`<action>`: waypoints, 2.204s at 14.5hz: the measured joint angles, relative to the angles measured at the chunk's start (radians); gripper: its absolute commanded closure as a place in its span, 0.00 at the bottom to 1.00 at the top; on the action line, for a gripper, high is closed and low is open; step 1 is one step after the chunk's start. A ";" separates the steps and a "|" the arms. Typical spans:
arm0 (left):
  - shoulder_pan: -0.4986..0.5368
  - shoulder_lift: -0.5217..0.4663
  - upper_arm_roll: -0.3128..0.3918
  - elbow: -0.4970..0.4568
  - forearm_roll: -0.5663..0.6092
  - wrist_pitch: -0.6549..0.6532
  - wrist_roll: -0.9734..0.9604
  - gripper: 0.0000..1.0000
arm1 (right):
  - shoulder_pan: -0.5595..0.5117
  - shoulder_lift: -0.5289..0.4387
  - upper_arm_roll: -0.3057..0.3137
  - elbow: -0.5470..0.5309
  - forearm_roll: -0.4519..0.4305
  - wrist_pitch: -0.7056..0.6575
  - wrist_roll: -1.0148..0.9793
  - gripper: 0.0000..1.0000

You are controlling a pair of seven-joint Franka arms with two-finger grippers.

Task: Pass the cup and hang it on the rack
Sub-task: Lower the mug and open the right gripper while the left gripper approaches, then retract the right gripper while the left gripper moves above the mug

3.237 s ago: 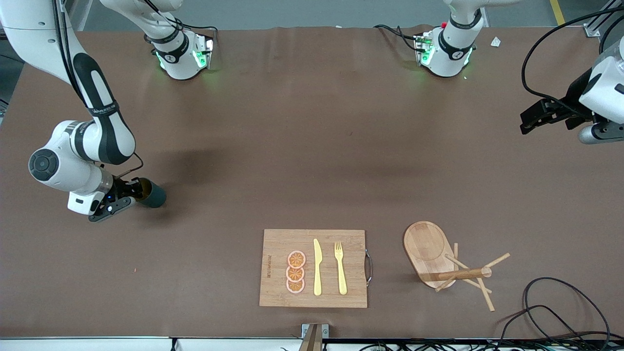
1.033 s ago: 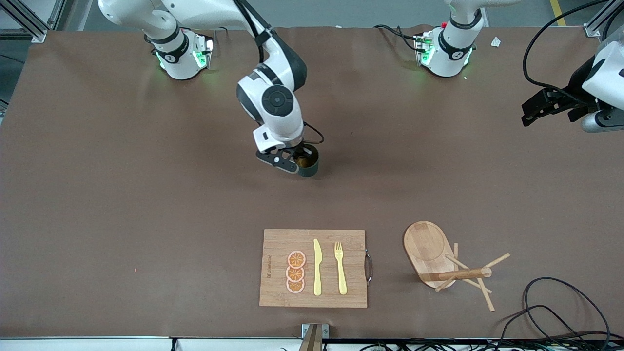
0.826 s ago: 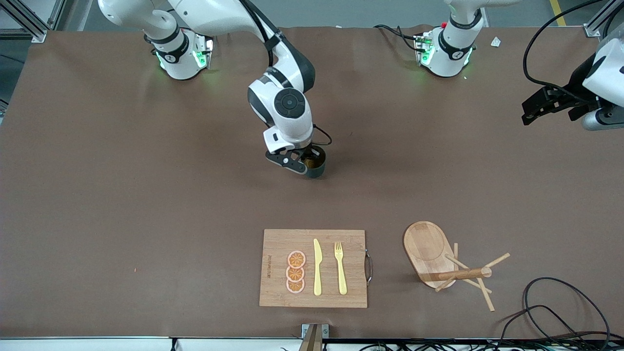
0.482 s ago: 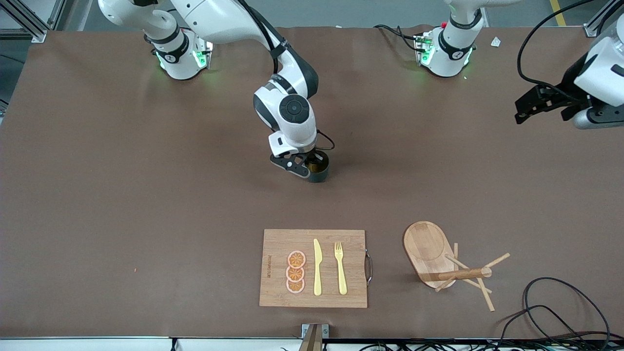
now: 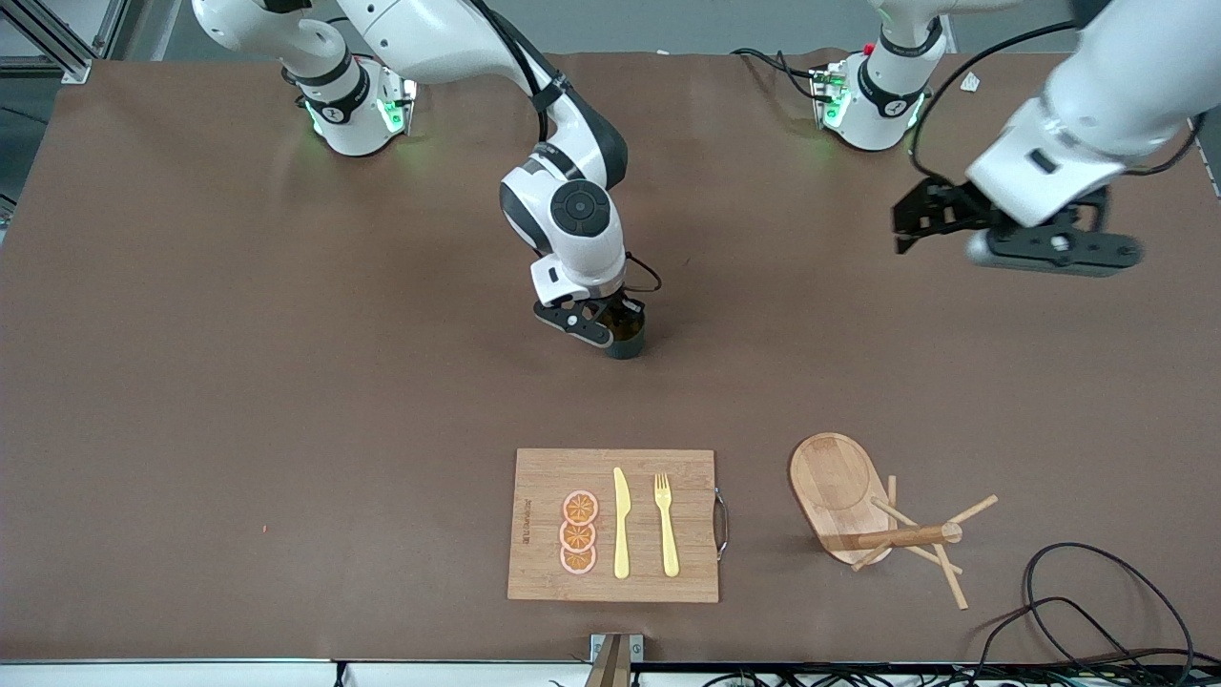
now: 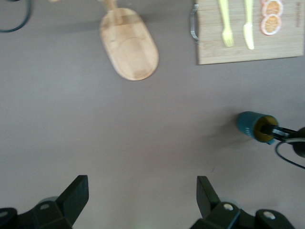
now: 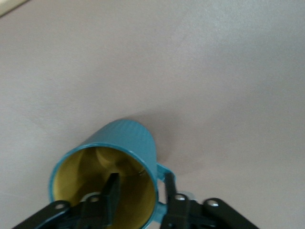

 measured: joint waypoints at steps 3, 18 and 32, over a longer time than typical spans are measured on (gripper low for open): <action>-0.024 0.031 -0.022 0.000 0.000 0.039 -0.019 0.00 | -0.007 -0.009 -0.012 0.091 0.000 -0.142 -0.004 0.00; -0.255 0.093 -0.029 -0.002 -0.001 0.099 -0.395 0.00 | -0.611 -0.264 -0.041 0.179 -0.075 -0.679 -1.074 0.00; -0.701 0.444 -0.031 -0.011 0.363 0.108 -1.303 0.00 | -0.923 -0.345 -0.020 0.280 -0.141 -0.839 -1.384 0.00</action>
